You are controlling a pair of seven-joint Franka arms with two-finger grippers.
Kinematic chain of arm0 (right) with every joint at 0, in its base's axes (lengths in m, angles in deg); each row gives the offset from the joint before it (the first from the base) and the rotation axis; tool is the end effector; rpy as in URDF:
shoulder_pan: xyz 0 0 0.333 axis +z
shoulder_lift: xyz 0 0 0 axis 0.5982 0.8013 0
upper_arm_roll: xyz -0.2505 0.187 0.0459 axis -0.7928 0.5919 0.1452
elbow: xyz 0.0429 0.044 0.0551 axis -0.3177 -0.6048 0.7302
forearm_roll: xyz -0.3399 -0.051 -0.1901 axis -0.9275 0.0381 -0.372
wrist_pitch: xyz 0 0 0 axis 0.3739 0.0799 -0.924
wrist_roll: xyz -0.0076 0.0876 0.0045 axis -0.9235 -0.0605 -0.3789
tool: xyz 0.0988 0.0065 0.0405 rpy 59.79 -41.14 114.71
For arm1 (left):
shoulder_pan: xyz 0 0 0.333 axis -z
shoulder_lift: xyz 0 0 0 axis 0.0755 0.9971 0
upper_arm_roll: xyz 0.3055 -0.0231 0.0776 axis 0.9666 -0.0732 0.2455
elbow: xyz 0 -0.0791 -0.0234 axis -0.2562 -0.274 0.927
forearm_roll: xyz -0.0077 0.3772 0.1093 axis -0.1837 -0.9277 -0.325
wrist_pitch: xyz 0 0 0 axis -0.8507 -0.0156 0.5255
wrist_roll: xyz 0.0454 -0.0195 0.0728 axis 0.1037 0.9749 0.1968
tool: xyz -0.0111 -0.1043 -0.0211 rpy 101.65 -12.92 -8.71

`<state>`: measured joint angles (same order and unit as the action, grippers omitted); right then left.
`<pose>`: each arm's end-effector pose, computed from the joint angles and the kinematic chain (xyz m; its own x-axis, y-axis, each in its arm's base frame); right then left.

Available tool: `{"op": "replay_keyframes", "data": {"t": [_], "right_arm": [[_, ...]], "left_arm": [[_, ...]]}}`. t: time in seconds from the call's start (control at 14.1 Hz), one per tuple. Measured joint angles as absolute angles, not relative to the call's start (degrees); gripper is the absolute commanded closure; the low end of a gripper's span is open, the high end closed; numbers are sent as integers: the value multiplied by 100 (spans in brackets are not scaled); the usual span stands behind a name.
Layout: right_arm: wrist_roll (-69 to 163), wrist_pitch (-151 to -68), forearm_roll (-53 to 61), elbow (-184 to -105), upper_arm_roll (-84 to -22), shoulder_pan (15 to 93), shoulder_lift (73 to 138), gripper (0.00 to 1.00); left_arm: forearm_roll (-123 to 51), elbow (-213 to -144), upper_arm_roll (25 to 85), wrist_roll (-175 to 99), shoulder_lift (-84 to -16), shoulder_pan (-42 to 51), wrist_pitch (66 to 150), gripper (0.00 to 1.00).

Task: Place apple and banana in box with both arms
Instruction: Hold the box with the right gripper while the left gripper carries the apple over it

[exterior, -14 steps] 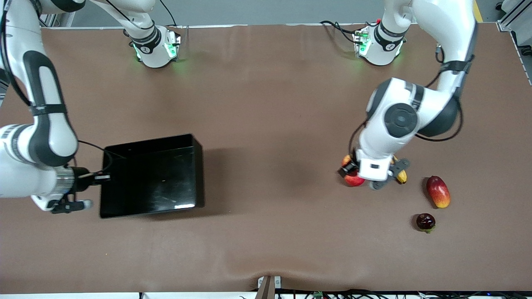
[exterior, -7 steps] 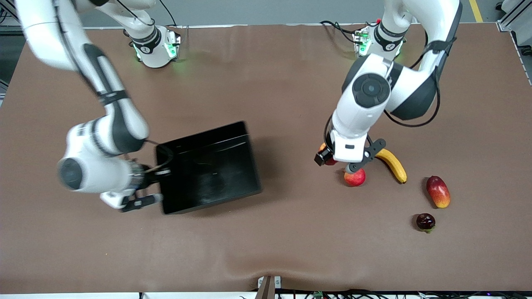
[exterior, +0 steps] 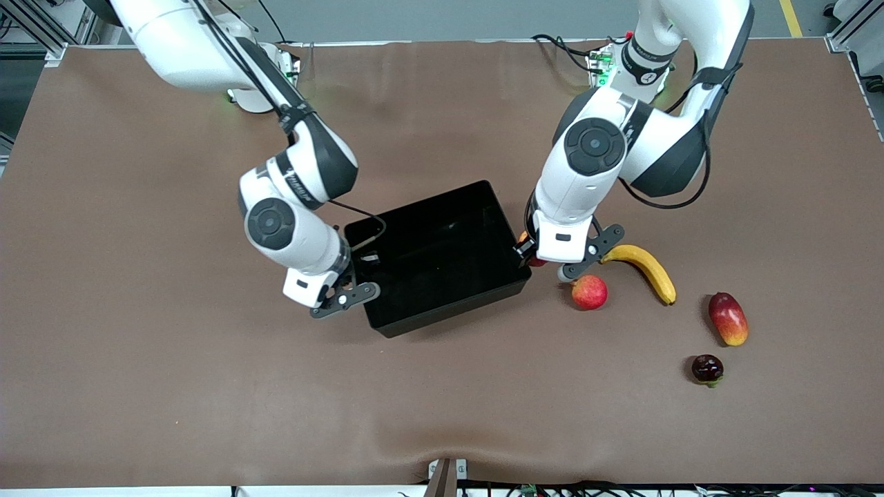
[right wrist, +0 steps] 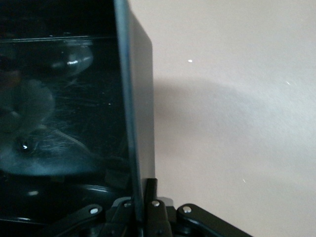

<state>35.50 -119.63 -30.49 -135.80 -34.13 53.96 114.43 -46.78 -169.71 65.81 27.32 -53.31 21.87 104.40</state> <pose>0.6119 0.3372 0.3172 0.9368 0.3490 0.0253 0.3483 -0.9234 -0.1614 0.5672 -0.3587 0.4140 0.7866 0.6173 -0.0124 0.6175 -0.7865 0.0143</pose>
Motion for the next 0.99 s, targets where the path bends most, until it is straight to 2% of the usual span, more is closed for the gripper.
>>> {"op": "replay_keyframes", "data": {"t": [0.28,0.57,0.64,0.71,0.78,0.99], "right_arm": [[3141,-12278,-3109,-13958,-3420,5647,11445,100],[1750,-12416,-3276,-14029,-3421,6220,11466,100],[1297,-12482,-3468,-14042,-3421,6364,11484,96],[872,-12514,-3675,-14044,-3422,6459,11503,54],[524,-12520,-3808,-14045,-3428,6502,11520,1],[187,-12524,-3970,-14042,-3461,6504,11529,0]], "left_arm": [[-4678,-16971,6579,2736,-5261,2219,10455,100],[-4678,-16974,6578,2740,-5187,2262,10481,100],[-4678,-16980,6576,2743,-5132,2276,10508,100],[-4678,-16988,6574,2750,-5062,2292,10531,100],[-4678,-16998,6573,2774,-4979,2312,10550,100],[-4678,-17130,6570,2823,-4799,2334,10561,100]]}}
